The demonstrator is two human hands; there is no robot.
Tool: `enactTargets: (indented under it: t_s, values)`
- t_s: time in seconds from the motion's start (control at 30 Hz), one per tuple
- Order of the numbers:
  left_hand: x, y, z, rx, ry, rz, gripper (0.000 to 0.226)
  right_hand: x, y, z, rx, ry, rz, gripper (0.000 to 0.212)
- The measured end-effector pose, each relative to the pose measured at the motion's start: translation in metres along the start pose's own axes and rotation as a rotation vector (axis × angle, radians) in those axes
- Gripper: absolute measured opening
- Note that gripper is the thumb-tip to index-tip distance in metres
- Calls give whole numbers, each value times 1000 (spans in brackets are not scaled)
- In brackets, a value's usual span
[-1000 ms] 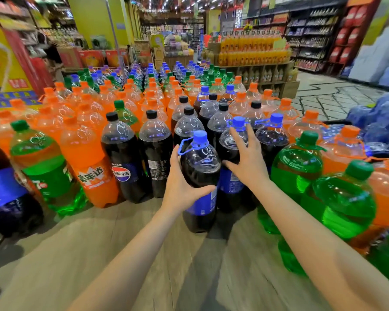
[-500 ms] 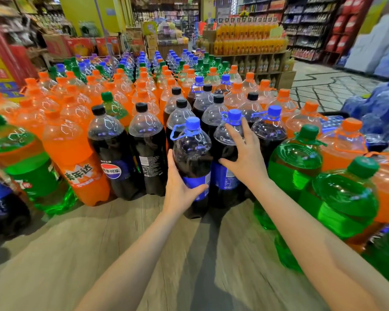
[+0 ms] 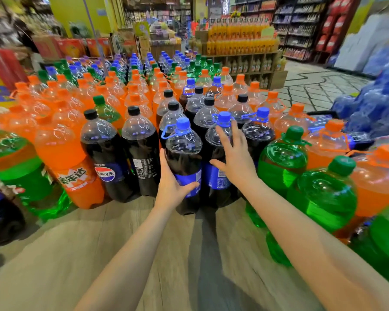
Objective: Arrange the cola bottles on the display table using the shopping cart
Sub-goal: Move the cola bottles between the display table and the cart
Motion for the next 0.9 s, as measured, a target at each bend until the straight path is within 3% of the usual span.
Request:
enactTargets:
  t_s: [0.1, 0.2, 0.3, 0.47, 0.7, 0.9]
  values:
    - [2, 8, 9, 91, -83, 58, 137, 2, 4, -3, -14, 129, -25, 88]
    - [8, 23, 21, 115, -363, 88, 118, 1, 20, -11, 67, 208, -12, 82]
    - [8, 51, 31, 122, -660, 51, 99, -9, 48, -12, 168, 184, -13, 75]
    - [1, 117, 38, 131, -955, 50, 82, -24, 98, -8, 243, 74, -80, 70]
    - [7, 191, 71, 18, -1103, 104, 66, -27, 159, -12, 332, 49, -191, 65]
    - [-4, 256, 96, 34, -1183, 87, 69, -15, 227, -5, 410, 11, -226, 68]
Point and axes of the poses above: each hand's wrist, its own y-axis away from the middle knuckle, its own x-axis out of the back of the hand, z = x × y, the point moved 6 cm from there along -y, towards the middle knuckle, and after that the axes turned 9 degrees about -z, right-handed, at the moved point
